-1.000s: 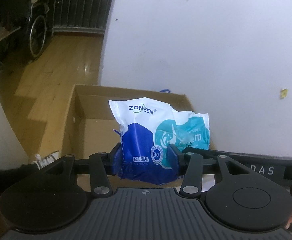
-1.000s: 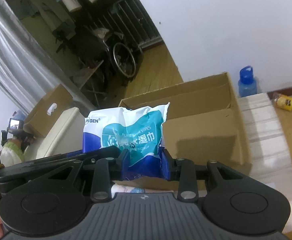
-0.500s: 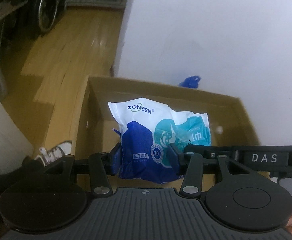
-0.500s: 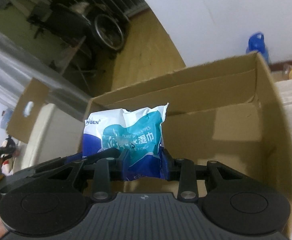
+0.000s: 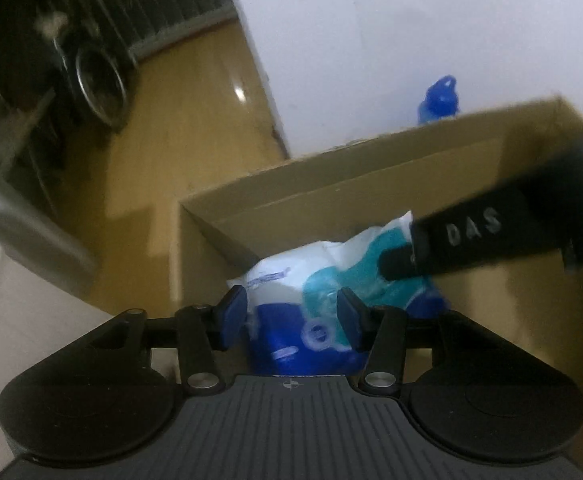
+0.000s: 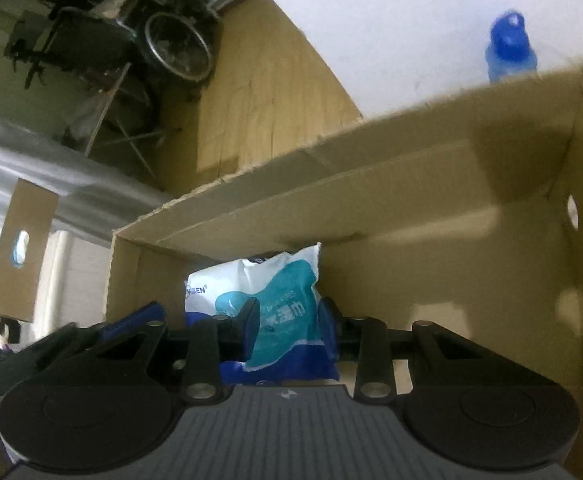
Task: Organize objects
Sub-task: 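Lower the held wet wipes pack into the cardboard box with both grippers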
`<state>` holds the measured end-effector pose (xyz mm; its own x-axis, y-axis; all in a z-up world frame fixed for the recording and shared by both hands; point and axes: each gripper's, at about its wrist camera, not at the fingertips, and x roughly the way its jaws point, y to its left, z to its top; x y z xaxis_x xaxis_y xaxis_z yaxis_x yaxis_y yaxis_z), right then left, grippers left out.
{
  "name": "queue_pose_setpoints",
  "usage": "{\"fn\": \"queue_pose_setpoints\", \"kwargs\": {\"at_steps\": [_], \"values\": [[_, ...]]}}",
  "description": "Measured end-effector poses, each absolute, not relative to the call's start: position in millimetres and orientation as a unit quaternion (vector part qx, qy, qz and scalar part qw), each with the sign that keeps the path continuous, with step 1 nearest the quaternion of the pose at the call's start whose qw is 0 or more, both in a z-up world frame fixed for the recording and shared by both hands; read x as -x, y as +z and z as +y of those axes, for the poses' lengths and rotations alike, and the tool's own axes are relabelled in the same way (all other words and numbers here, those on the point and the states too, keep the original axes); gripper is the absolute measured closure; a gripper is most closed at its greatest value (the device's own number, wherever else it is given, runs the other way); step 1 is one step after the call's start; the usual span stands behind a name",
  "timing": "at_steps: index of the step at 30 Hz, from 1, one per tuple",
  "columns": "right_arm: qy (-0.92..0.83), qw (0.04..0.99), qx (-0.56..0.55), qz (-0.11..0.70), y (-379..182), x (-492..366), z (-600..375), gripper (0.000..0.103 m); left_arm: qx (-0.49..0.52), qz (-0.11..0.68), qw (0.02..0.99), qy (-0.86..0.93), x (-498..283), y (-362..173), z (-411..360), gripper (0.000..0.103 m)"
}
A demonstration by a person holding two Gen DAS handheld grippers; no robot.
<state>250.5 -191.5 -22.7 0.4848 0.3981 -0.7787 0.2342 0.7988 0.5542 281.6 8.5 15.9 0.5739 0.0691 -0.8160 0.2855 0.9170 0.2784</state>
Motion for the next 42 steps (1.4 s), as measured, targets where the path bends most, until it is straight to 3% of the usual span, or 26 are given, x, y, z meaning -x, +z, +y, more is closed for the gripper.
{"fn": "queue_pose_setpoints", "kwargs": {"at_steps": [3, 8, 11, 13, 16, 26, 29, 31, 32, 37, 42], "values": [[0.055, 0.806, -0.303, 0.505, -22, -246, -191, 0.067, -0.283, 0.416, 0.861, -0.076, -262, 21, -2, 0.050], [0.055, 0.807, -0.309, 0.501, -26, -249, -193, 0.068, -0.293, 0.466, 0.823, -0.141, -255, 10, 0, 0.053], [0.054, 0.805, -0.309, 0.504, -31, -258, -189, 0.069, -0.334, 0.469, 0.805, -0.142, -251, -2, -9, 0.061], [0.054, 0.810, -0.295, 0.504, -33, -258, -184, 0.069, -0.345, 0.466, 0.803, -0.139, -254, -9, -11, 0.081], [0.054, 0.811, -0.295, 0.502, -36, -257, -182, 0.068, -0.334, 0.461, 0.813, -0.123, -254, -10, -15, 0.087], [0.051, 0.823, -0.284, 0.490, -34, -265, -177, 0.068, -0.303, 0.460, 0.827, -0.109, -253, -2, -27, 0.085], [0.053, 0.821, -0.284, 0.492, -35, -263, -178, 0.068, -0.297, 0.456, 0.830, -0.123, -241, 9, -24, 0.074], [0.055, 0.820, -0.282, 0.495, -36, -262, -179, 0.069, -0.299, 0.444, 0.832, -0.145, -227, 17, -22, 0.061], [0.056, 0.820, -0.281, 0.496, -36, -262, -180, 0.069, -0.307, 0.437, 0.831, -0.151, -220, 18, -22, 0.061], [0.055, 0.816, -0.283, 0.502, -37, -265, -179, 0.069, -0.363, 0.428, 0.809, -0.175, -201, -1, -30, 0.061], [0.062, 0.818, -0.277, 0.501, -37, -266, -177, 0.069, -0.348, 0.452, 0.803, -0.175, -214, -7, -36, 0.086]]}}
